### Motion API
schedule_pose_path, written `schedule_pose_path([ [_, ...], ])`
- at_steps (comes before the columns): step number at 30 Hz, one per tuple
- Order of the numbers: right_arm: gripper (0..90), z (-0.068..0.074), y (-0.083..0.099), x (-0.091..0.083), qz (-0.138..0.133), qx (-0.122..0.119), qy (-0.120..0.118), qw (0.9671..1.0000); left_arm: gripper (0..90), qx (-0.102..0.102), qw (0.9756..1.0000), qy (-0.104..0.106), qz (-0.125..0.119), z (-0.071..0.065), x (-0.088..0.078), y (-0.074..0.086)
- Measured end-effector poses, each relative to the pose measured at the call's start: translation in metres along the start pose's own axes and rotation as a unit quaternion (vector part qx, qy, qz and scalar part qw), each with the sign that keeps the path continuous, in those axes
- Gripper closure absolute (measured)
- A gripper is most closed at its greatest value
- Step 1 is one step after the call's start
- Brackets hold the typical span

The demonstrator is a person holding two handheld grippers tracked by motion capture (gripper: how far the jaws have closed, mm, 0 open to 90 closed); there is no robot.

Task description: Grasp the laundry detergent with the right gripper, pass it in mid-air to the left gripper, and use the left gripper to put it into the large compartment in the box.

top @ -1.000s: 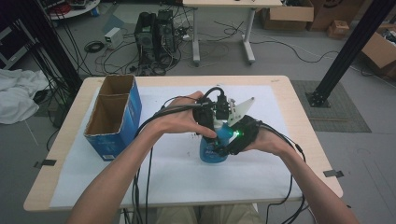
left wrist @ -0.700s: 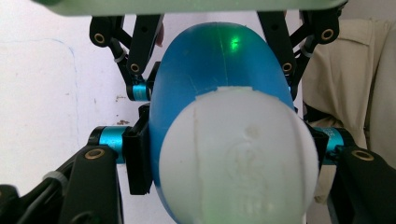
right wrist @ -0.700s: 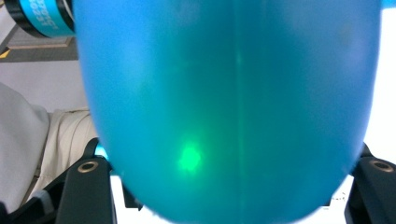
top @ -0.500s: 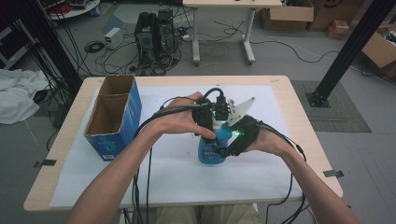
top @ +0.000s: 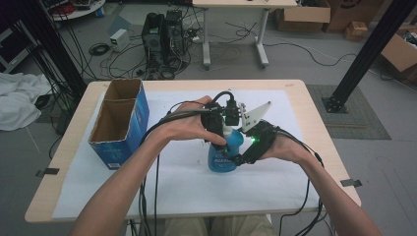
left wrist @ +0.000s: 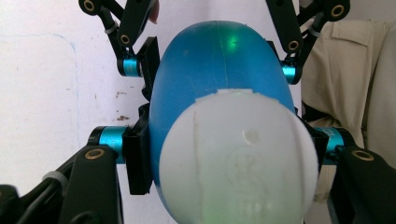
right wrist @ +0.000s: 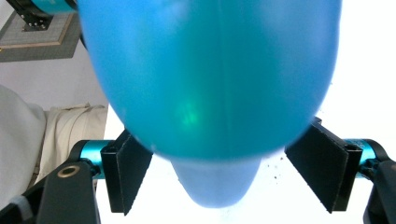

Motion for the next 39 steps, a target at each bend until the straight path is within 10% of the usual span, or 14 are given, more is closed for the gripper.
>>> schedule_pose_path([
  [15,21.2,-0.007,0.009,-0.01,0.026,0.022,0.026,0.9991,38.0,0.002,1.0,-0.001,0.001,0.0,0.001,0.0],
  [16,21.2,0.0,0.0,0.0,0.0,-0.001,-0.001,1.0,38.0,-0.009,0.9999,-0.005,0.0,0.005,-0.005,0.004],
  [23,21.1,-0.013,0.024,-0.023,0.075,0.038,0.047,0.9953,38.0,-0.005,1.0,-0.006,0.0,0.004,-0.003,0.002],
  [24,21.1,-0.004,0.006,-0.006,0.018,0.014,0.016,0.9996,38.0,-0.028,0.9992,-0.024,0.015,0.012,-0.009,0.012],
  [25,21.2,-0.015,0.029,-0.027,0.088,0.046,0.055,0.9935,38.0,-0.005,1.0,-0.006,0.001,0.004,-0.003,0.002],
  [26,21.1,-0.005,0.006,-0.006,0.018,0.013,0.017,0.9996,38.0,-0.017,0.9998,-0.01,0.005,0.008,-0.007,0.008],
  [28,21.2,-0.007,0.009,-0.011,0.028,0.024,0.028,0.9989,38.0,-0.033,0.9989,-0.026,0.02,0.014,-0.012,0.014],
  [29,21.2,-0.021,0.036,-0.037,0.102,0.063,0.073,0.9902,38.0,-0.032,0.999,-0.025,0.021,0.014,-0.012,0.014],
  [35,21.2,-0.029,0.044,-0.047,0.119,0.086,0.095,0.9846,38.0,-0.047,0.9981,-0.033,0.02,0.02,-0.019,0.017],
  [36,21.1,-0.029,0.045,-0.048,0.121,0.088,0.096,0.9841,38.0,-0.022,0.9995,-0.019,0.011,0.011,-0.008,0.01],
  [37,21.1,-0.012,0.022,-0.021,0.069,0.034,0.044,0.996,38.0,-0.042,0.9985,-0.031,0.019,0.018,-0.017,0.016],
  [39,21.1,-0.035,0.05,-0.053,0.132,0.097,0.115,0.9798,38.0,-0.054,0.9976,-0.037,0.021,0.022,-0.023,0.018],
])
Point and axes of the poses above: each handheld gripper's, and its own axes: x roughly forward along the jaws, y roughly out of its underside, z roughly to its left, the point moved 8 cm from there along x, roughly forward along the jaws, and after that the axes turned 12 degrees about -x, right-handed, at the moved point
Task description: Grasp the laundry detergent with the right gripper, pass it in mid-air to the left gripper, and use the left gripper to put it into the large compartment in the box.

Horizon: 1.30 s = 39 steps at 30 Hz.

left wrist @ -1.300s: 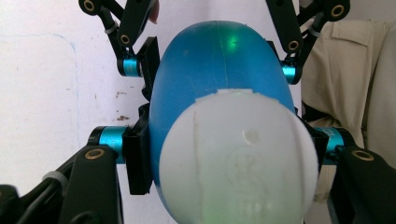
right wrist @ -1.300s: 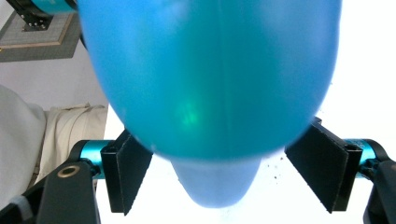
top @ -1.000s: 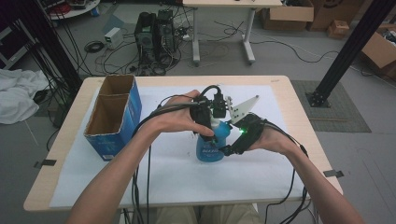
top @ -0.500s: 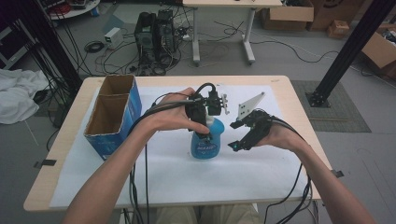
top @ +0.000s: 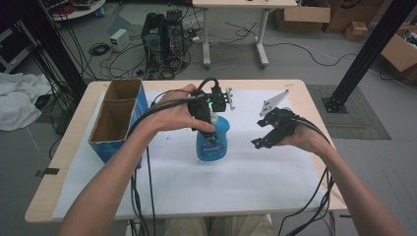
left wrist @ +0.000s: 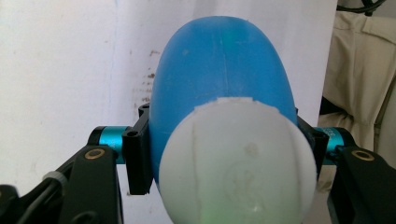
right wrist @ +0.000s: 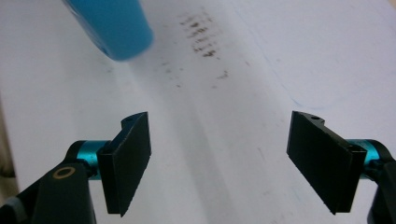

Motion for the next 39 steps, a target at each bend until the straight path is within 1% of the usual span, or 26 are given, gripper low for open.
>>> schedule_pose_path([
  [6,21.1,-0.015,0.01,-0.002,0.027,0.033,0.029,0.9987,38.1,-0.019,0.9998,-0.005,0.003,0.007,-0.009,0.004],
  [7,21.2,-0.008,0.005,-0.002,0.014,0.016,0.017,0.9996,38.0,-0.061,0.9977,-0.025,0.016,0.022,-0.028,0.013],
  [8,21.2,-0.022,0.017,-0.004,0.041,0.05,0.038,0.9972,38.0,-0.024,0.9997,-0.007,0.004,0.008,-0.011,0.005],
  [9,21.2,-0.01,0.007,-0.002,0.018,0.023,0.022,0.9993,38.1,-0.092,0.995,-0.036,0.017,0.031,-0.042,0.018],
  [10,21.1,-0.026,0.022,-0.004,0.049,0.059,0.042,0.9961,38.0,-0.1,0.9941,-0.038,0.017,0.033,-0.045,0.02],
  [11,21.2,-0.027,0.023,-0.004,0.052,0.059,0.044,0.9959,38.1,-0.099,0.9943,-0.037,0.016,0.032,-0.044,0.019],
  [12,21.1,-0.027,0.023,-0.004,0.05,0.059,0.044,0.996,38.1,0.0,1.0,0.0,0.001,0.0,-0.001,0.0],
  [13,21.1,-0.027,0.023,-0.004,0.05,0.059,0.044,0.996,38.0,0.0,1.0,0.0,0.001,0.0,-0.001,0.0],
  [14,21.1,0.002,-0.001,0.001,-0.002,-0.003,-0.005,1.0,38.0,-0.109,0.9932,-0.039,0.017,0.035,-0.049,0.022],
  [15,21.1,-0.028,0.024,-0.004,0.054,0.061,0.046,0.9956,38.1,-0.101,0.9943,-0.034,0.011,0.03,-0.042,0.018],
  [16,21.1,-0.027,0.022,-0.004,0.047,0.056,0.044,0.9964,38.1,-0.045,0.9988,-0.017,0.011,0.016,-0.02,0.009],
  [18,21.2,-0.029,0.026,-0.005,0.058,0.062,0.048,0.9952,38.0,-0.165,0.9849,-0.051,0.017,0.051,-0.074,0.033],
  [19,21.2,-0.033,0.03,-0.005,0.065,0.073,0.054,0.9938,38.1,-0.162,0.9854,-0.049,0.017,0.05,-0.073,0.033],
  [20,21.2,-0.033,0.029,-0.005,0.064,0.074,0.054,0.9938,38.1,-0.09,0.9952,-0.036,0.017,0.03,-0.041,0.018],
  [23,21.2,-0.037,0.033,-0.006,0.072,0.083,0.06,0.9921,38.1,-0.216,0.9743,-0.063,0.01,0.064,-0.103,0.046],
  [25,21.1,-0.039,0.034,-0.007,0.075,0.088,0.063,0.9912,38.1,-0.178,0.9824,-0.055,0.02,0.055,-0.081,0.037],
  [26,21.2,-0.034,0.031,-0.006,0.069,0.078,0.056,0.993,38.0,-0.189,0.9801,-0.059,0.019,0.057,-0.085,0.039],
  [27,21.2,-0.036,0.032,-0.006,0.071,0.081,0.059,0.9924,38.1,-0.251,0.9654,-0.07,-0.004,0.073,-0.128,0.056],
  [28,21.2,-0.048,0.04,-0.015,0.092,0.103,0.076,0.9875,38.0,-0.262,0.962,-0.076,-0.006,0.075,-0.135,0.06],
  [29,21.2,-0.048,0.042,-0.017,0.099,0.106,0.076,0.9865,38.1,-0.247,0.9664,-0.07,-0.005,0.072,-0.125,0.055],
  [30,21.1,-0.047,0.04,-0.014,0.089,0.104,0.075,0.9877,38.0,-0.195,0.9789,-0.06,0.018,0.059,-0.089,0.041],
  [31,21.2,-0.037,0.033,-0.006,0.073,0.085,0.06,0.9919,38.1,-0.284,0.9551,-0.086,-0.007,0.082,-0.148,0.069],
  [32,21.2,-0.05,0.043,-0.021,0.108,0.106,0.073,0.9858,38.1,-0.288,0.9538,-0.086,-0.007,0.083,-0.149,0.071],
  [35,21.2,-0.049,0.043,-0.019,0.105,0.105,0.074,0.9862,38.1,-0.255,0.9641,-0.072,-0.005,0.074,-0.13,0.058],
  [37,21.1,-0.05,0.043,-0.021,0.109,0.106,0.074,0.9857,38.1,-0.331,0.9395,-0.087,-0.018,0.091,-0.16,0.085],
  [39,21.2,-0.051,0.043,-0.024,0.121,0.103,0.074,0.9846,38.0,-0.301,0.9495,-0.087,-0.011,0.086,-0.154,0.076],
])
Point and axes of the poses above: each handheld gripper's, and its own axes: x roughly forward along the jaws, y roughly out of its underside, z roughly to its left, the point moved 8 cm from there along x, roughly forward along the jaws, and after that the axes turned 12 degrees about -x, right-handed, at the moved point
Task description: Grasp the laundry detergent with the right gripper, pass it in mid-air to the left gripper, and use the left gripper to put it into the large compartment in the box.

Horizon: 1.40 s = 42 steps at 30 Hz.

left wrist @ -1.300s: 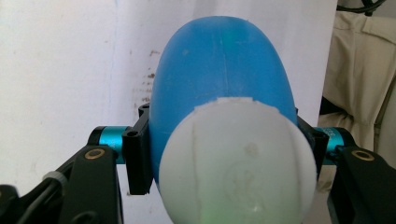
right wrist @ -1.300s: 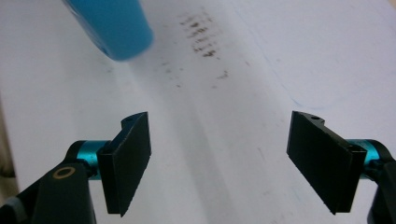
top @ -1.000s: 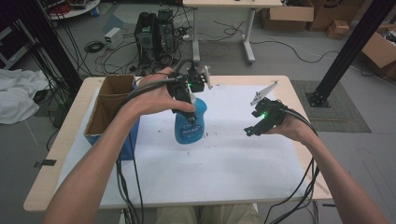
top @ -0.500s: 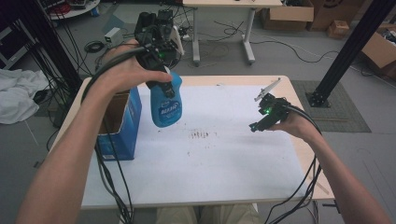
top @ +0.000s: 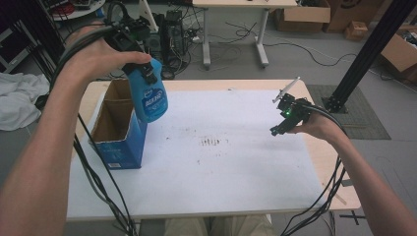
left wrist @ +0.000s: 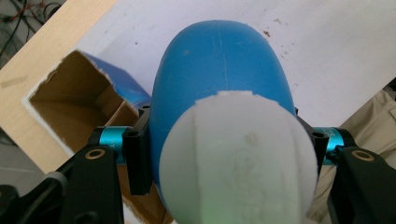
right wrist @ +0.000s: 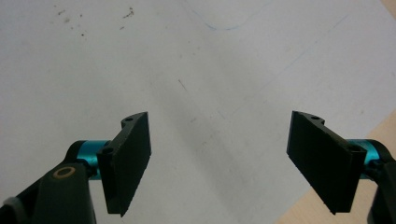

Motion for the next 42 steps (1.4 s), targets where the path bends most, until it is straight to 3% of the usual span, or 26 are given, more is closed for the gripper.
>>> schedule_pose_path([
  [1,21.2,0.001,-0.001,0.001,-0.005,0.001,0.0,1.0,38.1,-0.047,0.9989,0.001,-0.005,0.015,-0.007,0.007],
  [3,21.1,-0.003,0.002,-0.003,0.012,-0.004,0.001,0.9999,38.1,-0.072,0.9974,-0.007,-0.003,0.027,-0.012,0.013],
  [4,21.2,-0.005,0.003,-0.005,0.022,-0.013,0.002,0.9997,38.1,0.002,1.0,0.0,0.0,-0.002,0.001,-0.001],
  [6,21.2,-0.001,0.001,-0.001,0.006,0.0,0.0,1.0,38.1,-0.082,0.9965,-0.013,0.001,0.032,-0.014,0.016],
  [9,21.2,-0.006,0.004,-0.007,0.028,-0.022,-0.003,0.9994,38.1,-0.078,0.9969,-0.01,-0.002,0.03,-0.013,0.014],
  [10,21.2,-0.005,0.003,-0.006,0.026,-0.014,0.0,0.9996,38.1,-0.118,0.9926,-0.029,0.0,0.048,-0.02,0.023],
  [11,21.2,-0.006,0.005,-0.008,0.038,-0.027,-0.006,0.9989,38.1,-0.058,0.9983,-0.001,-0.005,0.018,-0.008,0.009],
  [12,21.2,-0.004,0.002,-0.004,0.016,-0.005,0.002,0.9999,38.1,-0.12,0.9922,-0.033,0.001,0.051,-0.02,0.024],
  [13,21.2,-0.007,0.005,-0.008,0.04,-0.03,-0.007,0.9987,38.1,-0.099,0.9949,-0.02,-0.001,0.039,-0.017,0.018],
  [14,21.2,-0.006,0.004,-0.007,0.03,-0.024,-0.004,0.9993,38.1,-0.142,0.9889,-0.045,0.006,0.061,-0.022,0.031],
  [18,21.2,-0.007,0.005,-0.009,0.042,-0.034,-0.009,0.9985,38.1,-0.139,0.9894,-0.043,0.007,0.061,-0.022,0.03],
  [19,21.2,-0.007,0.005,-0.009,0.042,-0.034,-0.009,0.9985,38.1,-0.101,0.9946,-0.023,0.001,0.042,-0.018,0.02],
  [20,21.2,-0.006,0.004,-0.008,0.033,-0.025,-0.004,0.9991,38.1,-0.101,0.9946,-0.023,0.001,0.042,-0.018,0.02],
  [21,21.2,-0.006,0.004,-0.008,0.033,-0.025,-0.004,0.9991,38.1,-0.184,0.9802,-0.07,0.019,0.081,-0.021,0.042],
  [24,21.2,-0.004,0.007,-0.009,0.061,-0.061,-0.02,0.9961,38.1,-0.181,0.9811,-0.066,0.017,0.079,-0.021,0.041],
  [25,21.2,-0.005,0.007,-0.009,0.057,-0.052,-0.017,0.9969,38.1,-0.2,0.9765,-0.077,0.025,0.086,-0.019,0.045],
  [26,21.2,-0.003,0.007,-0.009,0.07,-0.067,-0.022,0.9951,38.1,-0.152,0.9873,-0.047,0.006,0.066,-0.022,0.032],
  [27,21.2,-0.007,0.005,-0.009,0.043,-0.04,-0.01,0.9982,38.1,-0.202,0.9759,-0.078,0.026,0.087,-0.018,0.046],
  [28,21.2,-0.003,0.007,-0.009,0.071,-0.071,-0.022,0.9948,38.1,-0.196,0.9775,-0.075,0.024,0.084,-0.019,0.045],
  [30,21.2,-0.001,0.007,-0.009,0.079,-0.084,-0.03,0.9929,38.1,-0.233,0.9679,-0.087,0.037,0.097,-0.008,0.053],
  [31,21.2,-0.002,0.005,-0.013,0.086,-0.101,-0.031,0.9907,38.1,-0.211,0.9739,-0.078,0.029,0.09,-0.017,0.048],
  [32,21.2,-0.002,0.007,-0.009,0.076,-0.078,-0.027,0.9937,38.1,-0.238,0.9663,-0.089,0.04,0.1,-0.003,0.056],
  [35,21.2,-0.002,0.004,-0.015,0.086,-0.102,-0.033,0.9905,38.1,-0.252,0.963,-0.085,0.044,0.102,0.01,0.06],
  [36,21.2,-0.005,0.003,-0.018,0.088,-0.115,-0.034,0.9889,38.1,-0.242,0.9655,-0.089,0.04,0.101,0.001,0.057],
  [41,21.2,-0.008,0.002,-0.021,0.086,-0.119,-0.031,0.9886,38.1,-0.264,0.9607,-0.07,0.048,0.102,0.025,0.064],
  [42,21.2,-0.01,0.002,-0.022,0.082,-0.123,-0.032,0.9885,38.1,-0.25,0.9636,-0.085,0.042,0.103,0.009,0.059],
])
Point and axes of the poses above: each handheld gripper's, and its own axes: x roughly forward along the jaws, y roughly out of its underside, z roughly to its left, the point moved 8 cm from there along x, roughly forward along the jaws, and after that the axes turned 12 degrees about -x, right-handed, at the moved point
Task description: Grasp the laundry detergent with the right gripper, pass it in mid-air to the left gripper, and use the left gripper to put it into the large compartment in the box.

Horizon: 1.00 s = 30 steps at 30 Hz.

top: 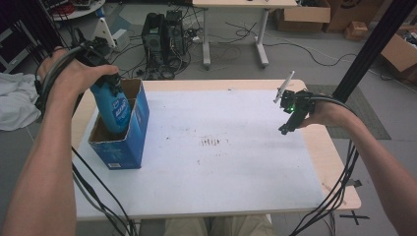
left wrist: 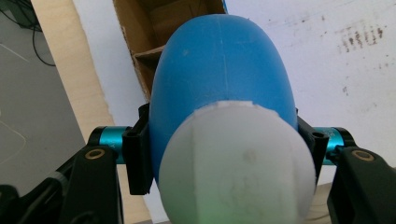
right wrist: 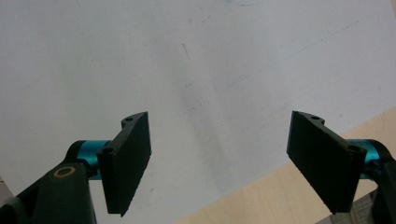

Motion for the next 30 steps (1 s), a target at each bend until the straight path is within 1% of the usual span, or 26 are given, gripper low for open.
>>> schedule_pose_path([
  [1,21.2,0.004,-0.001,0.004,0.006,0.009,-0.003,0.9999,38.1,-0.005,1.0,0.005,0.006,0.0,0.008,0.002],
  [2,21.2,0.004,-0.001,0.004,0.006,0.009,-0.003,0.9999,38.1,-0.005,1.0,0.005,0.006,0.0,0.008,0.002],
  [3,21.2,0.002,-0.001,0.002,0.005,0.004,-0.001,1.0,38.1,-0.015,0.9996,0.014,0.017,-0.002,0.024,0.005],
  [4,21.2,-0.001,0.001,0.0,-0.001,0.002,0.002,1.0,38.1,-0.016,0.9996,0.011,0.021,-0.002,0.034,0.006],
  [5,21.2,-0.002,0.002,0.0,0.002,0.001,0.005,1.0,38.1,-0.017,0.9996,0.012,0.019,-0.002,0.031,0.006],
  [6,21.2,0.0,0.001,0.0,0.001,0.003,0.001,1.0,38.1,-0.006,0.9999,0.006,0.007,-0.001,0.009,0.002],
  [7,21.2,0.002,-0.001,0.002,0.004,0.004,0.0,1.0,38.1,-0.019,0.9994,0.008,0.029,0.0,0.051,0.01],
  [8,21.2,-0.001,0.001,0.0,0.001,0.0,0.005,1.0,38.1,-0.019,0.9994,0.007,0.028,0.0,0.052,0.01],
  [9,21.2,-0.001,0.001,0.0,0.0,0.0,0.005,1.0,38.1,-0.02,0.9992,0.008,0.033,0.002,0.063,0.014],
  [11,21.2,-0.002,0.0,0.001,-0.002,-0.005,0.007,1.0,38.1,-0.021,0.9992,0.011,0.033,0.003,0.07,0.016],
  [12,21.2,-0.002,-0.001,0.001,-0.002,-0.005,0.006,1.0,38.1,-0.023,0.9992,0.009,0.032,0.002,0.064,0.014],
  [13,21.2,-0.002,0.0,0.001,-0.002,-0.005,0.007,1.0,38.1,-0.019,0.9994,0.008,0.029,0.0,0.05,0.01],
  [14,21.2,-0.001,0.001,0.0,0.001,0.0,0.005,1.0,38.1,-0.021,0.9992,0.01,0.033,0.003,0.069,0.015],
  [15,21.2,-0.002,-0.001,0.001,-0.001,-0.005,0.006,1.0,38.0,-0.023,0.9992,0.01,0.031,0.002,0.067,0.015],
  [16,21.2,-0.002,0.0,0.001,-0.001,-0.004,0.006,1.0,38.1,-0.003,0.9993,0.013,0.034,0.006,0.087,0.022],
  [17,21.2,-0.002,-0.002,0.0,-0.002,-0.006,0.007,1.0,38.1,-0.003,0.9993,0.013,0.034,0.006,0.088,0.022],
  [19,21.2,-0.002,-0.002,0.0,-0.004,-0.005,0.008,0.9999,38.1,0.012,0.9992,0.014,0.034,0.008,0.095,0.025],
  [20,21.2,-0.002,-0.002,0.0,-0.004,-0.006,0.008,0.9999,38.1,0.011,0.9992,0.013,0.035,0.008,0.096,0.026],
  [22,21.2,-0.002,-0.002,0.0,-0.003,-0.005,0.008,1.0,38.1,-0.012,0.9993,0.012,0.032,0.004,0.081,0.019],
  [23,21.2,-0.002,-0.001,0.001,-0.001,-0.005,0.007,1.0,38.1,-0.015,0.9995,0.008,0.025,-0.002,0.04,0.008],
  [24,21.2,-0.001,0.002,0.0,0.001,0.0,0.005,1.0,38.1,0.036,0.9985,0.011,0.041,0.009,0.106,0.031],
  [25,21.2,0.0,-0.003,-0.001,-0.003,-0.004,0.008,1.0,38.1,0.04,0.9982,0.014,0.043,0.008,0.109,0.032],
  [26,21.2,-0.001,-0.004,-0.001,-0.004,-0.005,0.008,0.9999,38.1,-0.003,0.9993,0.013,0.034,0.006,0.087,0.021],
  [27,21.2,-0.002,-0.002,0.0,-0.002,-0.006,0.007,1.0,38.1,0.044,0.998,0.014,0.043,0.008,0.11,0.032],
  [29,21.2,0.0,-0.004,-0.001,-0.003,-0.004,0.008,1.0,38.1,0.056,0.9973,0.017,0.043,0.006,0.113,0.033],
  [30,21.2,0.0,-0.004,-0.001,-0.003,-0.005,0.008,0.9999,38.1,0.041,0.9982,0.011,0.043,0.009,0.108,0.032],
])
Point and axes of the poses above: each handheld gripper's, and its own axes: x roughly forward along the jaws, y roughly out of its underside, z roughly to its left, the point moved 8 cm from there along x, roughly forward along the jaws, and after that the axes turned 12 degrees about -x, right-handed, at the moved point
